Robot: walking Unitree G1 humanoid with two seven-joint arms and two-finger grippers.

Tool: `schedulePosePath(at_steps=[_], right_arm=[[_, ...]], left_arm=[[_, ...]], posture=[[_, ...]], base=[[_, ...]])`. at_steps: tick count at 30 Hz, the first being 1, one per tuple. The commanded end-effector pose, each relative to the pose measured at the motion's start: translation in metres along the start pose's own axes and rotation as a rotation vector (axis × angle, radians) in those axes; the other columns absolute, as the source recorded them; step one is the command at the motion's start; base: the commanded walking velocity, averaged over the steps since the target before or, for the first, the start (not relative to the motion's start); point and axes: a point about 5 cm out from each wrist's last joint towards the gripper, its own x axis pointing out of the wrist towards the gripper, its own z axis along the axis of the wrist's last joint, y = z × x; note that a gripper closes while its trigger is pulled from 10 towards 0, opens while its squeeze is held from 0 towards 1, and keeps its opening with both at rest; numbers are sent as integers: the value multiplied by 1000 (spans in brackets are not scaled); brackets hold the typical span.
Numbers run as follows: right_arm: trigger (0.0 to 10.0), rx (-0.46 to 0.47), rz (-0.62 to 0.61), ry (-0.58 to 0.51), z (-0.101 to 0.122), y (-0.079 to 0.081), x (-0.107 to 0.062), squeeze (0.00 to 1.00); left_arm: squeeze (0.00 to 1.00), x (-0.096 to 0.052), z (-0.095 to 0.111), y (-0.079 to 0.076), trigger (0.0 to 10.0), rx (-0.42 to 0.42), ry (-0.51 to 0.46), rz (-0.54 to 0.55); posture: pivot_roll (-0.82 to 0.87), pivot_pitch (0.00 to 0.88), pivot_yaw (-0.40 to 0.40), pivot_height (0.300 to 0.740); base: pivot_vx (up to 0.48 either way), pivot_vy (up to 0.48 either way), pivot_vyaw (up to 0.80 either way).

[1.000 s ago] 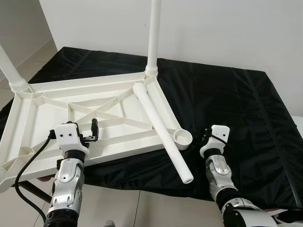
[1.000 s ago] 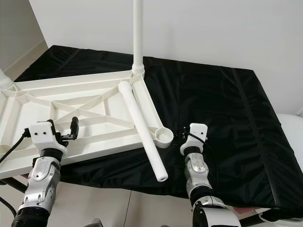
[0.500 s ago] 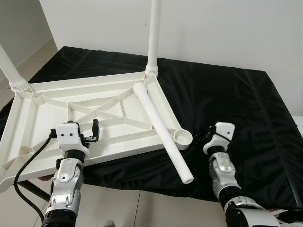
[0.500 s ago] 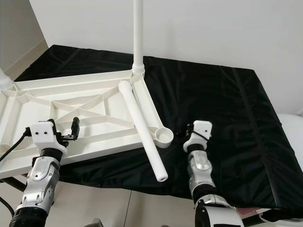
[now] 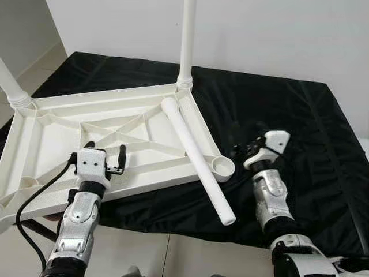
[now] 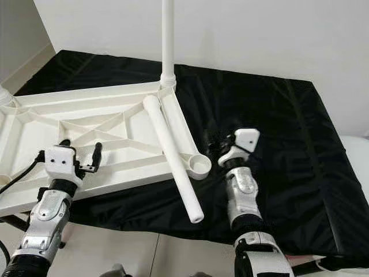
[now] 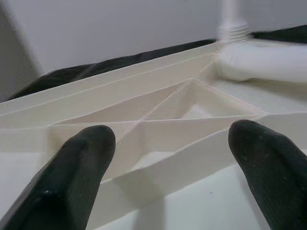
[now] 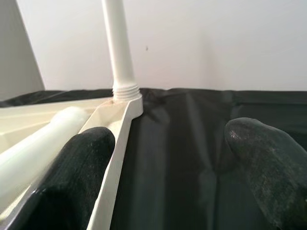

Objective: Building children table

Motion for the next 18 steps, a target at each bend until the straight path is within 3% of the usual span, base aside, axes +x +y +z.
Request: schedulePosePath(at_steps=[1, 3, 9, 12, 14, 18], right_arm=[[10000, 5, 31, 28, -3, -1, -4, 0], [10000, 25, 98, 41, -1, 4, -4, 0], [10000, 55, 174, 43, 4, 10, -1, 0], [10000, 48, 214, 40, 8, 12, 0, 0], [10000, 48, 214, 40, 8, 12, 0, 0], [10000, 41, 249, 49, 11, 14, 3, 0]], left_arm=[[0, -3, -5, -7, 10000, 70, 24, -130], [0, -4, -6, -9, 10000, 131, 28, -165], [0, -3, -2, -9, 10000, 171, 18, -194], [0, 0, 7, -4, 10000, 249, -10, -220], [0, 0, 7, -4, 10000, 249, -10, -220], [0, 9, 29, -1, 10000, 239, -56, -245]], posture=[[29, 0, -23, 740], [27, 0, -23, 740], [28, 0, -24, 740], [29, 0, -27, 740], [29, 0, -27, 740], [39, 0, -35, 740]], base=[[0, 0, 0], [0, 0, 0], [0, 0, 0], [0, 0, 0], [0, 0, 0], [0, 0, 0]])
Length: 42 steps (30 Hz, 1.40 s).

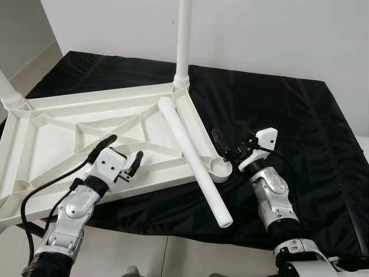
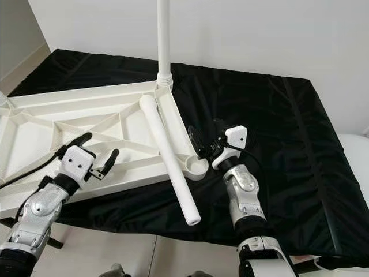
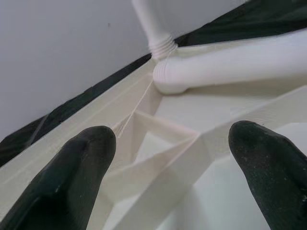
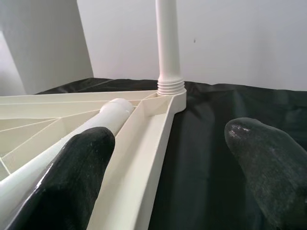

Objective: Building children table

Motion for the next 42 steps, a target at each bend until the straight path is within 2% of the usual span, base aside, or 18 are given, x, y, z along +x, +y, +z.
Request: schedulePosePath(at_steps=[1, 3, 6, 9, 13, 14, 15, 17, 19, 21, 30, 42], right_arm=[[10000, 12, 29, 25, -1, 3, 1, 0], [10000, 12, 29, 25, -1, 3, 1, 0], [10000, 12, 37, 27, 0, 4, 2, 0], [10000, 12, 37, 27, 0, 4, 2, 0], [10000, 4, 27, 25, 0, 3, -2, 0], [10000, 4, 27, 25, 0, 3, -2, 0], [10000, 4, 16, 28, -1, 2, -4, 0], [10000, 4, 16, 28, -1, 2, -4, 0], [10000, 4, -4, 30, -1, 0, -7, 0], [10000, 3, -15, 27, -1, -1, -9, 0], [10000, -5, -32, 7, 5, -3, -10, 0], [10000, -7, -17, 6, 8, -4, -10, 0]], left_arm=[[0, 7, 11, -8, 10000, 4, -22, -82], [0, 7, 11, -8, 10000, 4, -22, -82], [0, 21, 17, -25, 10000, -22, -52, -148], [0, 21, 17, -25, 10000, -22, -52, -148], [0, 38, 18, -42, 10000, -46, -58, -218], [0, 38, 18, -42, 10000, -46, -58, -218], [0, 44, 18, -46, 10000, -56, -50, -240], [0, 44, 18, -46, 10000, -56, -50, -240], [0, 56, 22, -52, 10000, -62, -38, -278], [0, 60, 21, -57, 10000, -48, -20, -320], [0, 61, 13, -68, 10000, -38, 22, -376], [0, 63, 13, -64, 10000, -26, 21, -375]], posture=[[41, 0, -39, 740], [41, 0, -39, 740], [41, 0, -43, 740], [41, 0, -43, 740], [26, 0, -32, 740], [26, 0, -32, 740], [18, 0, -25, 740], [18, 0, -25, 740], [7, 0, -16, 740], [1, 0, -9, 740], [-9, 0, -1, 740], [-4, 0, 0, 740]], base=[[0, 0, 0], [0, 0, 0], [0, 0, 0], [0, 0, 0], [0, 0, 0], [0, 0, 0], [0, 0, 0], [0, 0, 0], [0, 0, 0], [0, 0, 0], [0, 0, 0], [0, 0, 0]])
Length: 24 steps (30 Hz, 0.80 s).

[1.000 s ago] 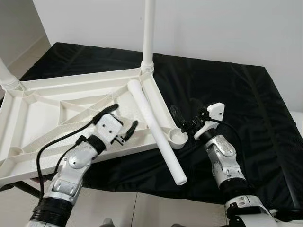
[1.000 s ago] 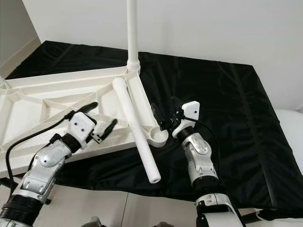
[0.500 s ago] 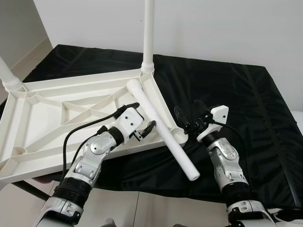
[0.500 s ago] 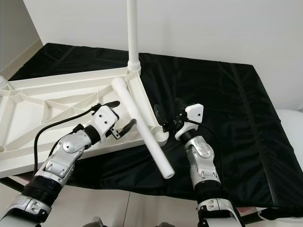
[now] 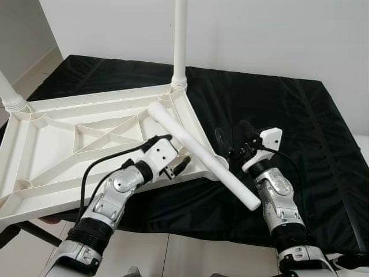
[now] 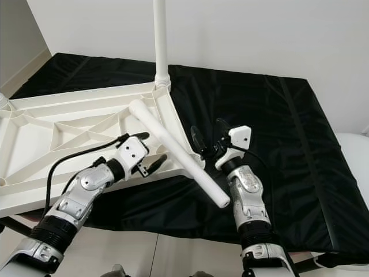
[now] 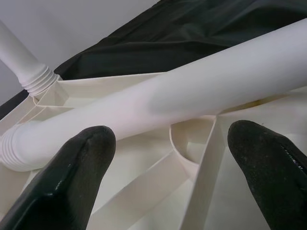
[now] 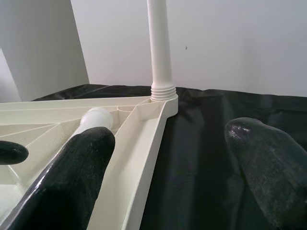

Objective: Building children table

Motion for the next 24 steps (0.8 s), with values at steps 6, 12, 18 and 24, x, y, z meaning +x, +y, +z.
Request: schedulePosePath(at_steps=[6, 12, 18, 24], right_arm=[[10000, 43, 106, 19, 13, -3, -1, 0], [10000, 28, 197, 75, 27, -2, 4, 0], [10000, 13, 283, 229, 32, -1, 4, 0], [10000, 62, 349, 289, 40, 6, 5, 0]], left_arm=[[0, 1, -2, 5, 10000, 19, 19, -5], [0, 0, -2, 7, 10000, 19, 19, 6], [0, -1, -3, 8, 10000, 19, 19, 17], [0, -1, -2, 9, 10000, 18, 17, 23]], posture=[[-6, 0, -3, 740], [-5, 0, -7, 740], [-7, 0, -12, 740], [-9, 0, -24, 740]], base=[[0, 0, 0], [0, 0, 0], [0, 0, 0], [0, 0, 0]])
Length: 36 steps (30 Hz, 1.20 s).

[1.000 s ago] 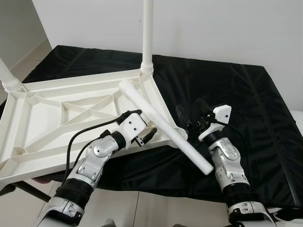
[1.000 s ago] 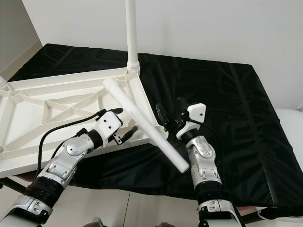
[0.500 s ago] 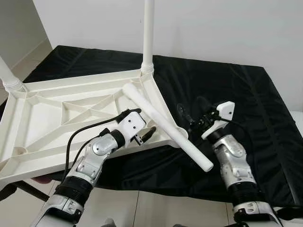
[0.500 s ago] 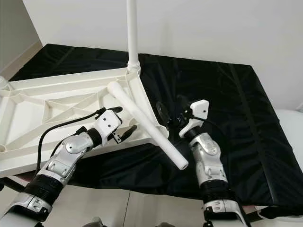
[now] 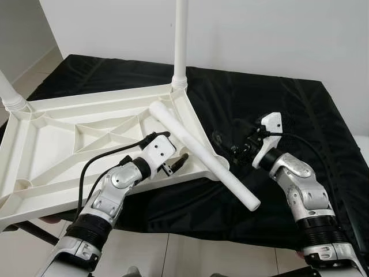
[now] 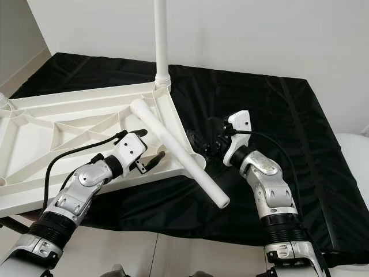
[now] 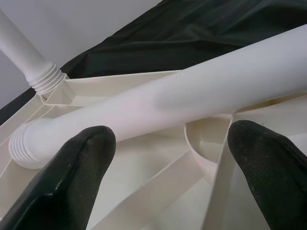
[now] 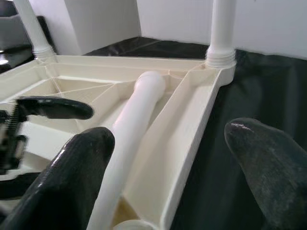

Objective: Building children table

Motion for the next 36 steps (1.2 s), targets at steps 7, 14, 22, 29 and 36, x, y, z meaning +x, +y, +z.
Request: schedulePosePath(at_steps=[7, 14, 22, 29, 36], right_arm=[[10000, 50, 151, 75, 12, 21, 3, 0], [10000, 59, 269, 178, 15, 39, 6, 0], [10000, 73, 238, 348, 14, 37, 11, 0], [10000, 94, 221, 467, 13, 35, 13, 0], [10000, 95, 206, 579, 7, 33, 12, 0]], left_arm=[[0, 0, -1, 2, 10000, 10, 7, 26], [0, 1, -1, 1, 10000, 5, 4, 35], [0, 3, 1, -1, 10000, -4, -7, 44], [0, 4, 3, 2, 10000, -4, -14, 61], [0, 5, 5, 4, 10000, -12, -24, 78]], posture=[[-10, 0, -35, 740], [-9, 0, -49, 740], [-11, 0, -68, 740], [-20, 0, -82, 740], [-24, 0, -92, 740]], base=[[0, 0, 0], [0, 0, 0], [0, 0, 0], [0, 0, 0], [0, 0, 0]])
